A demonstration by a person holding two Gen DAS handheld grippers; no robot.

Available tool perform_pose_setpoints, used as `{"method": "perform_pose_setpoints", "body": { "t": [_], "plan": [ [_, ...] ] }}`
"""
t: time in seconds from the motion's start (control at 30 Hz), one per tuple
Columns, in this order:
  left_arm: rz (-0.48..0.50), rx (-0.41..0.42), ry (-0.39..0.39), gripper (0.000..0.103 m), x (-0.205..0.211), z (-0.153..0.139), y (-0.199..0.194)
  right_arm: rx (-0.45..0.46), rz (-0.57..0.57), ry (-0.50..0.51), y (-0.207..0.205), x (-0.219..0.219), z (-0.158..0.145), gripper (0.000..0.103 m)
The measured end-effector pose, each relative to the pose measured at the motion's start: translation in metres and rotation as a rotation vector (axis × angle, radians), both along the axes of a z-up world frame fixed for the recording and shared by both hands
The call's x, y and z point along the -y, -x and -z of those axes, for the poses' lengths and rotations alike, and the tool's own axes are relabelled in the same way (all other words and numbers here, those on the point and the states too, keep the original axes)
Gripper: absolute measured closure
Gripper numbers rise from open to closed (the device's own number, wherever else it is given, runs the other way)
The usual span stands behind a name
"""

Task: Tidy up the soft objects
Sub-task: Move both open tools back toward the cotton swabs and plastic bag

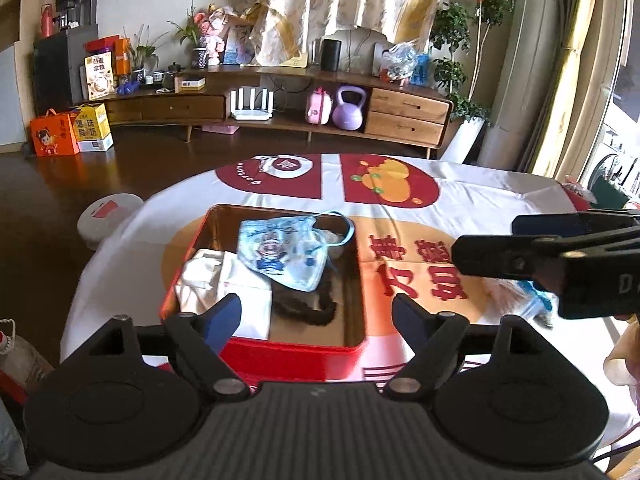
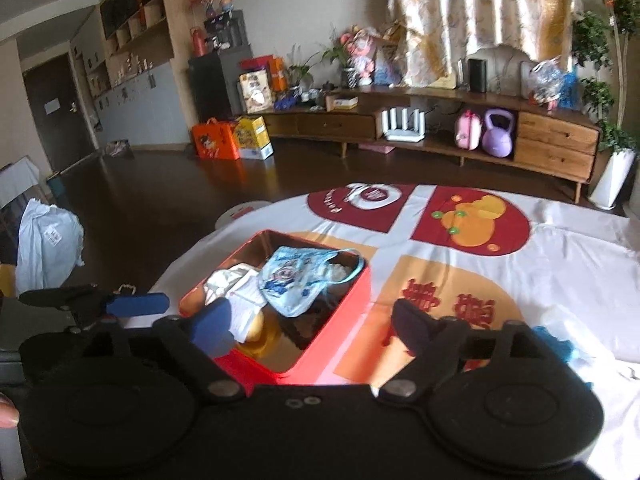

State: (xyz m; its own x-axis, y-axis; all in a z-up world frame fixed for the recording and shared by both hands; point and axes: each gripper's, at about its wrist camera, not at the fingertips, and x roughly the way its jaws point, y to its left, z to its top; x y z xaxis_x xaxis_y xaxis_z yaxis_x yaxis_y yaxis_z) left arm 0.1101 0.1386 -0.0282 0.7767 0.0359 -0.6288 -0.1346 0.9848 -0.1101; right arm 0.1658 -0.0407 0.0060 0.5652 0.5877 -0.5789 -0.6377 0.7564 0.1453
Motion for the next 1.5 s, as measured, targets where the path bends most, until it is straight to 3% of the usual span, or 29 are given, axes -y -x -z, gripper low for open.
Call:
{"method": "perform_pose_setpoints", "body": {
  "t": [0.17, 0.53, 1.0, 1.5],
  "plan": [
    [0.018, 0.0, 0.001, 0.02, 0.019, 0.0, 0.001, 0.035, 0.016, -0.029, 0.011, 0.027, -0.006, 0.0],
    [0.057, 0.002, 0.019, 0.018, 0.066, 0.004, -0.016, 0.071, 0.116, -0.005, 0.02, 0.112, 0.008, 0.0],
    [0.175, -0.032, -0.01, 0.018, 0.155, 0.019, -0.068, 0.045, 0.248, 0.046, -0.005, 0.201, 0.045, 0.0],
    [0.199, -0.127, -0.025, 0.018, 0.204, 0.065, -0.14, 0.003, 0.275, 0.115, -0.065, 0.244, 0.072, 0.001]
  ]
}}
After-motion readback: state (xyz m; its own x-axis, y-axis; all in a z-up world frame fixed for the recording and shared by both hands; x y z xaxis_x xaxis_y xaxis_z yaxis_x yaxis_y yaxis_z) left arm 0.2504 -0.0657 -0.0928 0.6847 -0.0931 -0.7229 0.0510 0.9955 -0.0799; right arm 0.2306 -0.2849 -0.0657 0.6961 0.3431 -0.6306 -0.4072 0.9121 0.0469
